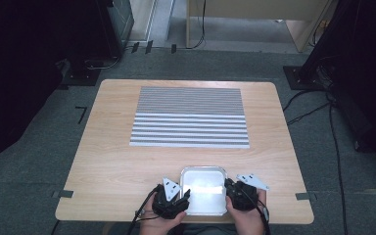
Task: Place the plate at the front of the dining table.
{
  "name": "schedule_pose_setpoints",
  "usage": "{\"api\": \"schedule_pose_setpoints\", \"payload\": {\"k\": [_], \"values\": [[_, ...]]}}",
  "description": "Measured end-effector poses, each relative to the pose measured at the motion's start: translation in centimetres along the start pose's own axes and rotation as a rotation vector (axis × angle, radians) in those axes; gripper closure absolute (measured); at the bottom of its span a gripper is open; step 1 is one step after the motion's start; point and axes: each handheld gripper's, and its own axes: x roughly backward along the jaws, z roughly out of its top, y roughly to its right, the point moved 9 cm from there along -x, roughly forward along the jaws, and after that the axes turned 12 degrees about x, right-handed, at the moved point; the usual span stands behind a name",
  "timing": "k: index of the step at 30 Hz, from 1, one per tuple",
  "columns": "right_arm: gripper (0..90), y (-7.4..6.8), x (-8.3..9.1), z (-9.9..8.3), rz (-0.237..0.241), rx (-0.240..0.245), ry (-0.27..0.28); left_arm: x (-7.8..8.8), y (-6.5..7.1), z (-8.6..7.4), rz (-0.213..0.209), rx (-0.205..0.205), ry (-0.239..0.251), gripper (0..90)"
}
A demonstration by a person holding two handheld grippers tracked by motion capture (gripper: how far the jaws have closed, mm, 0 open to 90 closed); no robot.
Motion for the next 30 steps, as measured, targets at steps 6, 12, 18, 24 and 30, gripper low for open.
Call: {"api": "schedule_pose_setpoints", "payload": {"k": [6,12,18,24,30], "values": [[87.4,0.07,-0.12,0.10,-0.022,-0.045,0.031,-0.24,0.07,0.10,0.015,0.106,-0.008,62.4],[87.7,0.19,-0.14,0.10,-0.039,-0.071,0.044,-0.28,0.12,0.26,0.022,0.150,0.004,73.6],[87.8,0.61,-0.06,0.04,-0.020,-0.105,0.053,-0.53,0.61,0.09,0.043,0.177,0.039,71.8],[87.8,0.60,-0.02,0.03,-0.022,-0.109,0.060,-0.67,0.29,0.22,0.073,0.175,0.053,77.7],[87.7,0.25,-0.02,-0.04,-0.043,-0.096,0.072,-0.82,-0.21,0.55,0.101,0.230,0.063,82.7]]}}
